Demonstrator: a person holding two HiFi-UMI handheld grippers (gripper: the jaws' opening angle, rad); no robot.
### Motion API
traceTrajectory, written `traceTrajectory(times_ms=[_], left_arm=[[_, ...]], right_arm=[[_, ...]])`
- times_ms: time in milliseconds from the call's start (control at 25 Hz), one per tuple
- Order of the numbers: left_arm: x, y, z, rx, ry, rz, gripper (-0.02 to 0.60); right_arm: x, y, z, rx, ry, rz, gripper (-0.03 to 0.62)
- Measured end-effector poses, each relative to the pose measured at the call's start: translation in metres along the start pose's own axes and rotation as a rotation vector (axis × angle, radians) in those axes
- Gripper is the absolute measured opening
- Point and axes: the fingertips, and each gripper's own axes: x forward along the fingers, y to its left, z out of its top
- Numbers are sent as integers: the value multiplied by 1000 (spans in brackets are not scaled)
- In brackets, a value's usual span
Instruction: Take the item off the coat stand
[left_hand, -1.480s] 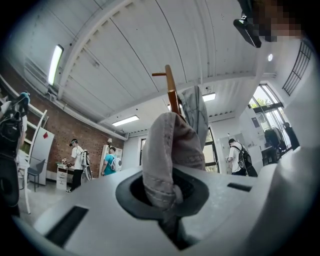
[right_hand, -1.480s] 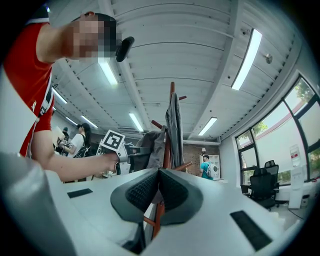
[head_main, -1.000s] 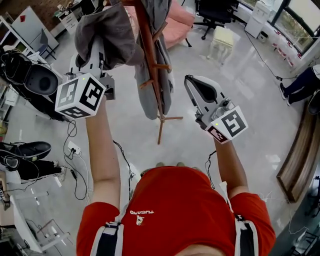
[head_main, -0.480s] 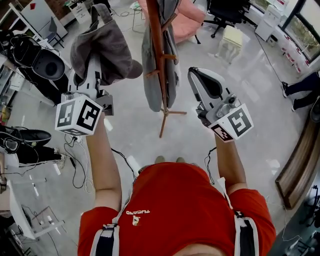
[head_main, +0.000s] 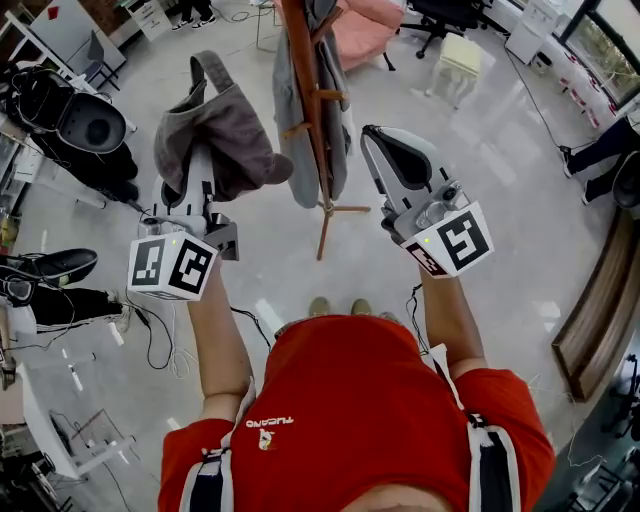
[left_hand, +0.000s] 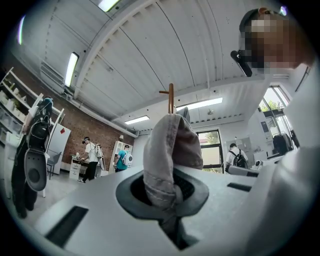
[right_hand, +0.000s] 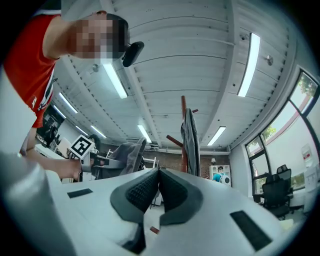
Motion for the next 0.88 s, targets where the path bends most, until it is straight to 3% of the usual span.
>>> traceTrajectory(times_ms=[880], left_arm=[[2,-9,-24,-41,23,-30,17]], right_arm=[[-14,-3,-13,-26,70,-13,25]])
